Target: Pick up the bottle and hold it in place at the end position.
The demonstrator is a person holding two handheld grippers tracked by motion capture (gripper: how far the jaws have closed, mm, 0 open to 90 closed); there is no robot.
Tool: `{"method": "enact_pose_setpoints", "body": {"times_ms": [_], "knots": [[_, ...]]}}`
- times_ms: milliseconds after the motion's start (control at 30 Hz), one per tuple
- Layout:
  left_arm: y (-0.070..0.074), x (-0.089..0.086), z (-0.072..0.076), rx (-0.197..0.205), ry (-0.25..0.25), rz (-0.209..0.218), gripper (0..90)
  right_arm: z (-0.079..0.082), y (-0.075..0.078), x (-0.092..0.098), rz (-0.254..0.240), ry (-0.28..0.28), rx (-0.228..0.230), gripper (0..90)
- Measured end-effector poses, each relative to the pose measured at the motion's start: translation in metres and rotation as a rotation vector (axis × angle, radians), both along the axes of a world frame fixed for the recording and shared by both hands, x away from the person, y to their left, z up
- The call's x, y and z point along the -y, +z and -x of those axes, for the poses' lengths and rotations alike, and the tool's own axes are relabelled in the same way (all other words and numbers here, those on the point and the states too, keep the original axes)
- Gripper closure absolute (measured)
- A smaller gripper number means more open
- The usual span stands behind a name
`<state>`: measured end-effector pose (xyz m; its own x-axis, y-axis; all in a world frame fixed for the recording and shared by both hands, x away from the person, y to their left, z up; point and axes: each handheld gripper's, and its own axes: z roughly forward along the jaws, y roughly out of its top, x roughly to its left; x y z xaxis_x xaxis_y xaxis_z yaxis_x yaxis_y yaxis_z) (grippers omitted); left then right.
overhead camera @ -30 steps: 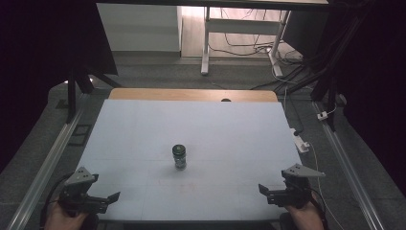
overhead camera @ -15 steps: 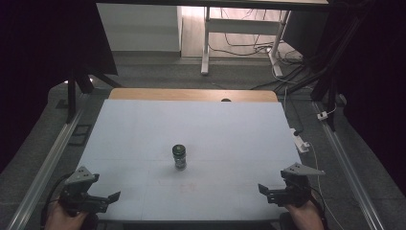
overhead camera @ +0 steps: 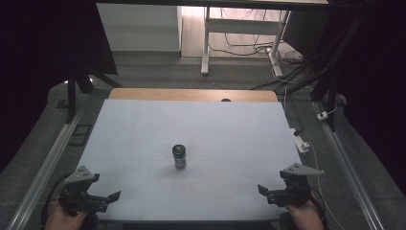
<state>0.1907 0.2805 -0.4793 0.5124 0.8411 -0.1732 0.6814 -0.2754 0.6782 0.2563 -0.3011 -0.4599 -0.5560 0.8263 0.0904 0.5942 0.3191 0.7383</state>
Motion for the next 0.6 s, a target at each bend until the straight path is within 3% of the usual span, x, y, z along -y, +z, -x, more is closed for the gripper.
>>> {"method": "enact_pose_setpoints", "body": {"times_ms": [67,233,600], "knots": [[0.0011,0.0016,-0.002,0.0,-0.01,0.023,0.0,-0.0005,-0.0003,-0.0002,0.001,0.002,-0.006,0.0],[0.0014,0.005,-0.0033,0.008,-0.021,0.007,0.0,-0.0007,-0.0004,-0.0006,0.007,0.006,-0.007,0.0],[0.0032,0.006,-0.0077,0.033,-0.026,0.028,0.0,-0.0011,-0.0009,-0.0016,0.013,0.015,-0.013,0.0]]}}
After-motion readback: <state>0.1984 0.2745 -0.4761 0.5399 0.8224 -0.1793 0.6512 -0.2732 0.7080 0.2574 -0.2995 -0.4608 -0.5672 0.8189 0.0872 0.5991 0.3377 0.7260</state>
